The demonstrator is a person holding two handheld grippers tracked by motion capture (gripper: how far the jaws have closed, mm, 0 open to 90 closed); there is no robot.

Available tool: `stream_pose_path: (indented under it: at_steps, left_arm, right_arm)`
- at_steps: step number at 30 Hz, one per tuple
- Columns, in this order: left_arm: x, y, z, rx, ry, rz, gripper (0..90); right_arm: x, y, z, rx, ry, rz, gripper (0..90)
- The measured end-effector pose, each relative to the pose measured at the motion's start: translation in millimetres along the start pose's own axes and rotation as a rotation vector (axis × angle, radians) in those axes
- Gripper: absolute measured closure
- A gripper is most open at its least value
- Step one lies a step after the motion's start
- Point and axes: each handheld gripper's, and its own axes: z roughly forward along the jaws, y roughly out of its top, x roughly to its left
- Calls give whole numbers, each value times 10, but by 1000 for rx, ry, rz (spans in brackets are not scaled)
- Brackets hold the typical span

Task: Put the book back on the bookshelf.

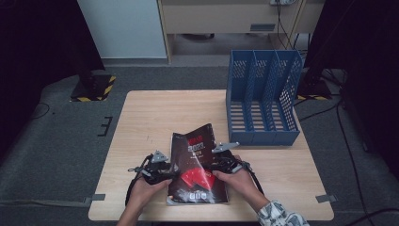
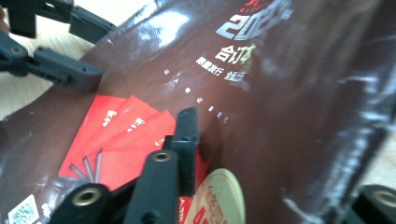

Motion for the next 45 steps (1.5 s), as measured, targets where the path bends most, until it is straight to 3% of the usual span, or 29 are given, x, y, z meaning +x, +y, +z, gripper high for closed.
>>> stream_pose_path:
  at_steps: [3,5,7,13,21,29,37,40,42,43,45]
  left_arm:
    - [0,7,12,4,12,6,295]
    - [20,5,6,6,23,-2,276]
    - [47,-7,3,-6,18,-20,249]
    - [58,-6,16,-10,-14,-25,182]
    - [69,-6,28,-26,-50,-41,180]
    - [57,12,65,-42,-85,-57,178]
    - [5,39,112,-35,-174,-46,174]
    - [22,36,92,-27,-194,-54,233]
    - [35,36,84,-16,-230,-81,353]
    - [24,40,85,-2,-253,-74,452]
    - [10,46,90,9,-260,-72,478]
  right_arm:
    - [13,29,-69,-23,3,-23,801]
    - [22,34,-79,-26,0,-27,806]
    - [36,44,-102,-39,-17,-55,815]
    - [56,70,-144,-54,-25,-93,827]
    - [137,157,-267,-109,-37,-155,845]
    - [152,216,-353,-168,-33,-174,859]
    - [190,263,-420,-224,-18,-195,868]
    - [191,259,-426,-236,-16,-196,868]
    - [186,254,-421,-235,-11,-194,868]
    - [184,246,-403,-232,-13,-198,869]
    - [183,245,-400,-231,-10,-199,869]
